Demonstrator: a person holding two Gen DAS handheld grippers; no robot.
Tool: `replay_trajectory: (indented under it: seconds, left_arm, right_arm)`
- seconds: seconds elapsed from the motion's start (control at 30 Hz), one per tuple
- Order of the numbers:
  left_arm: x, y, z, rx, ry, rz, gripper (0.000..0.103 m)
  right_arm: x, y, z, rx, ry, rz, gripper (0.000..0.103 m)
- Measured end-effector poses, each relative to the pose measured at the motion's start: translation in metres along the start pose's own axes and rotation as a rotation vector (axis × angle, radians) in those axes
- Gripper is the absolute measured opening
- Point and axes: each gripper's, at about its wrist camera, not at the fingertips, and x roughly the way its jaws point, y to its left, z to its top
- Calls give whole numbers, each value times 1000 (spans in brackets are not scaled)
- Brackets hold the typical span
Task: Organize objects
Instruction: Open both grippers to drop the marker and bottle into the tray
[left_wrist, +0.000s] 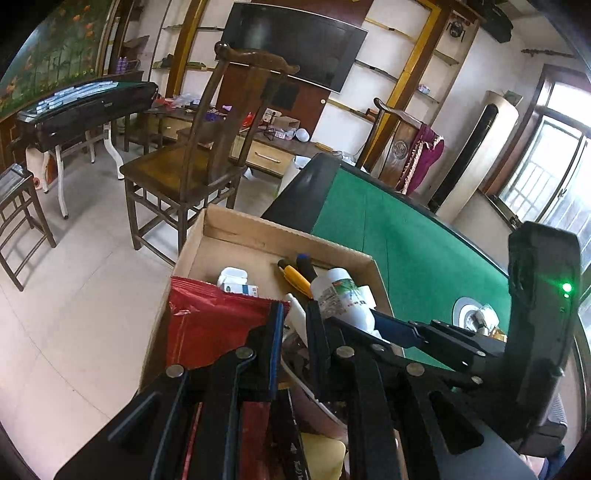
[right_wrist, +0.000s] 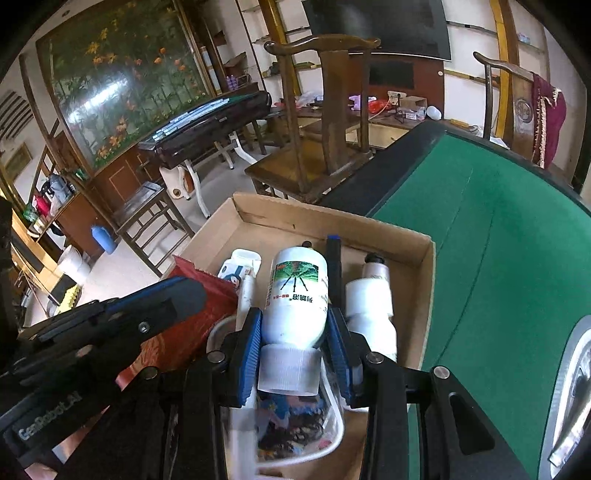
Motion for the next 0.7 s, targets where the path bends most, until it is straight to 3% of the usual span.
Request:
replay_trajectory:
  seconds: [0.4, 0.7]
  left_arm:
    - [-11, 7, -2, -12, -5, -9, 12]
    - [-21, 4, -4, -12, -14, -7, 12]
  right_arm:
    - [16, -2, 11, 14, 37, -22, 39]
    - [-22, -19, 15, 91, -39, 13, 47]
